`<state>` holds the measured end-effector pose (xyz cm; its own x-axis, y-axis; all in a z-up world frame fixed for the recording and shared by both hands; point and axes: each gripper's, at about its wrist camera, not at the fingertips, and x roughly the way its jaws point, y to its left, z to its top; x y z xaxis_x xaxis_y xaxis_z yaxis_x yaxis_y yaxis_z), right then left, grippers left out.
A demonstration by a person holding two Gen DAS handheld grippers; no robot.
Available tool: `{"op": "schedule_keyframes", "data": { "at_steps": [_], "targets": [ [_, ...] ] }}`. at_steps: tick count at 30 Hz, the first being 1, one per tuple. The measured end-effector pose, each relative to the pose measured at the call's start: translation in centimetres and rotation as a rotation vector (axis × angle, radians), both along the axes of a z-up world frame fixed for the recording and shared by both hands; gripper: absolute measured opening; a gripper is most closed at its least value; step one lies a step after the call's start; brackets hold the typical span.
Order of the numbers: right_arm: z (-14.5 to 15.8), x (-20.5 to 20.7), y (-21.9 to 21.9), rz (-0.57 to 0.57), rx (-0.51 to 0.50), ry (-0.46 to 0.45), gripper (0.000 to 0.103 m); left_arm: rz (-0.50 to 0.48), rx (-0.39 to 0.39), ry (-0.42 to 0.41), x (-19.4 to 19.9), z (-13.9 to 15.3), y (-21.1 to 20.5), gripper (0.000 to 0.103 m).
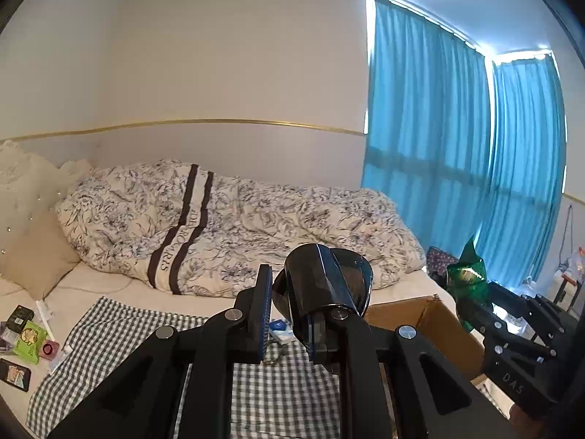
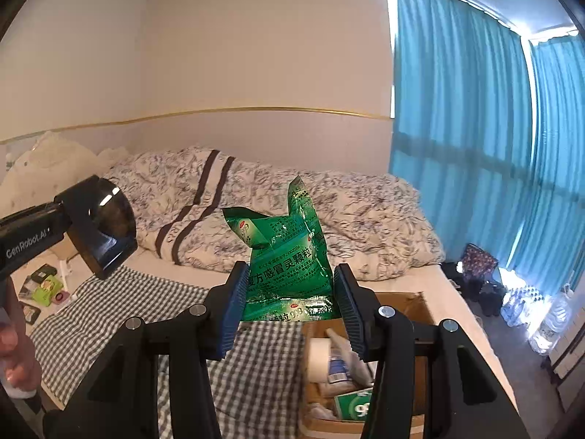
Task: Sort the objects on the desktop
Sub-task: 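Lift the black case and green bag and carry both over the cardboard box, then open both grippers to drop the black case and green bag into the box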
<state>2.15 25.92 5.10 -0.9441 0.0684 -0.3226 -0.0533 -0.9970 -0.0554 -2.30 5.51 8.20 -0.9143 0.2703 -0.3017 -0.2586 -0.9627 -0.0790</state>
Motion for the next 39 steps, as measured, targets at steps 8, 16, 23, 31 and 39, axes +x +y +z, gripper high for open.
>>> {"op": "schedule_keyframes", "data": {
  "at_steps": [8, 16, 23, 31, 39],
  "targets": [
    [0.3, 1.2, 4.2, -0.077, -0.007, 0.01, 0.048, -0.07, -0.008, -0.004, 0.3, -0.4, 5.1, 0.015],
    [0.0, 1.6, 8.4, -0.151, -0.006, 0.0, 0.047, -0.142, -0.032, -0.022, 0.2, -1.4, 10.1, 0.015],
    [-1.2, 0.9, 11.6, -0.189, -0.028, -0.036, 0.048, -0.192, -0.062, -0.063, -0.9, -3.2, 14.2, 0.015],
    [-4.7, -1.4, 14.8, -0.199, -0.053, -0.131, 0.048, -0.241, -0.099, -0.15, -3.7, -7.0, 18.9, 0.015],
    [-9.7, -4.6, 17.2, -0.199, -0.08, -0.246, 0.048, -0.274, -0.144, -0.247, -7.4, -12.3, 22.7, 0.015]
  ]
}}
